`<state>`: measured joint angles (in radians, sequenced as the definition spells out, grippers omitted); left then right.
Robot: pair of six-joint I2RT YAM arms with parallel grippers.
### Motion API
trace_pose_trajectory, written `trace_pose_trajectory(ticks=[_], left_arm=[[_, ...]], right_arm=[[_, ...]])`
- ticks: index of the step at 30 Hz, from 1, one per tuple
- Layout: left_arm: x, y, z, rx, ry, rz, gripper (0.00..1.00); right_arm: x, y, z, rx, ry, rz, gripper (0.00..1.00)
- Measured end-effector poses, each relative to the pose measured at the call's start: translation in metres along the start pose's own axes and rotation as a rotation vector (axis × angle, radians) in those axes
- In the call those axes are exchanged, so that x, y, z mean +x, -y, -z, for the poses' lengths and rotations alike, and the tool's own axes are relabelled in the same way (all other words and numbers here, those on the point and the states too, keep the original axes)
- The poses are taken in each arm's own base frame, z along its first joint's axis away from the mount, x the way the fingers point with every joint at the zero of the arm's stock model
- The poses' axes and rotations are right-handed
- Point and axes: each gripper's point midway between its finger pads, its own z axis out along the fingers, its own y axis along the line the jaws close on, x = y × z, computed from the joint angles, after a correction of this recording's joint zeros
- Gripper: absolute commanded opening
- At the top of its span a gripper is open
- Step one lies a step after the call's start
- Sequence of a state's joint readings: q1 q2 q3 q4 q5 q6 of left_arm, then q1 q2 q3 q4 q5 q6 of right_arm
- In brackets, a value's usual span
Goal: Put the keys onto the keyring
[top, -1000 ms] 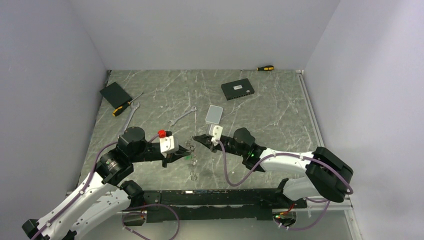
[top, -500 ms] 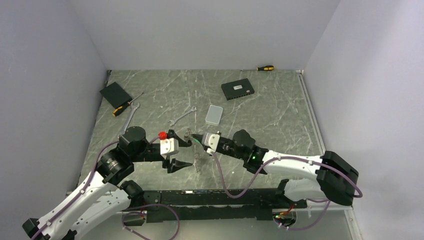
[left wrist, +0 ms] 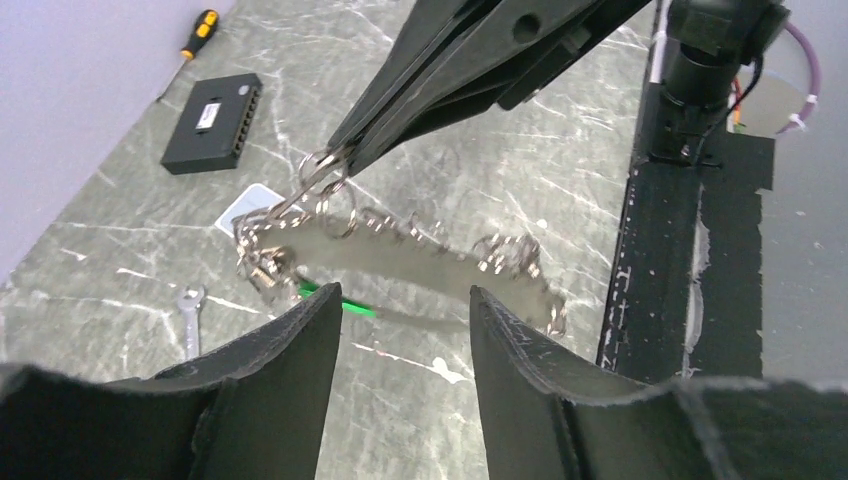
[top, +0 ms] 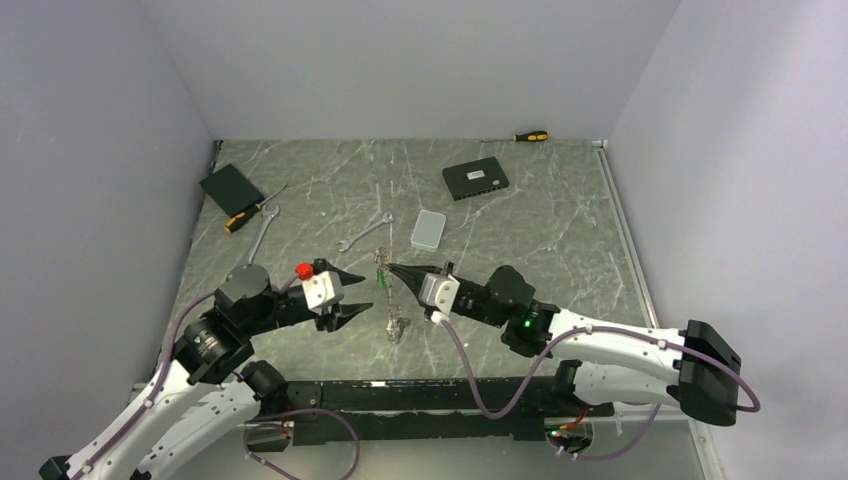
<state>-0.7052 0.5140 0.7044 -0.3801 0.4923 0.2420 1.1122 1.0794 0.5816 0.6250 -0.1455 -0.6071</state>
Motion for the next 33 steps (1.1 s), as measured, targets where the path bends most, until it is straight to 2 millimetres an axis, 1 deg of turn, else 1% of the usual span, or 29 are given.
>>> trace_pose_trajectory(ticks=[2,5,10,13,15,20,25,28,32,33], left_arm=[[-0.003,-0.004,0.003,-0.03,0.009,-0.007,0.49],[-0.004,-0.008,0.005,-0.06,0.011,-0.012,0.48],[-0.006,-0.011,0.005,-0.072,0.019,-0.016,0.46],[-0.009,-0.009,0.005,-0.054,0.034,-0.017,0.44],[-0.012,-0.006,0.004,-0.035,0.049,-0.017,0.4],[-0.017,0.002,0.002,0.025,0.073,-0.008,0.33],[-0.014,0.01,-0.004,0.092,0.066,0.009,0.24],[-0.01,0.013,-0.007,0.118,0.051,0.022,0.21],[-0.005,0.015,-0.011,0.138,0.033,0.038,0.22],[-0.004,0.015,-0.011,0.14,0.031,0.04,0.27]], right_arm=[[-0.008,0.003,0.002,0.01,0.019,0.002,0.0],[-0.016,0.004,0.005,0.012,0.038,0.002,0.0],[-0.025,-0.002,0.007,-0.007,0.057,-0.005,0.0],[-0.027,-0.009,0.007,-0.029,0.064,-0.012,0.0],[-0.027,-0.014,0.007,-0.043,0.063,-0.017,0.0],[-0.029,-0.022,0.007,-0.063,0.066,-0.022,0.0],[-0.03,-0.026,0.006,-0.073,0.068,-0.023,0.0],[-0.027,-0.027,0.005,-0.072,0.057,-0.023,0.0],[-0.026,-0.029,0.005,-0.078,0.052,-0.023,0.0],[-0.027,-0.03,0.005,-0.08,0.055,-0.022,0.0]])
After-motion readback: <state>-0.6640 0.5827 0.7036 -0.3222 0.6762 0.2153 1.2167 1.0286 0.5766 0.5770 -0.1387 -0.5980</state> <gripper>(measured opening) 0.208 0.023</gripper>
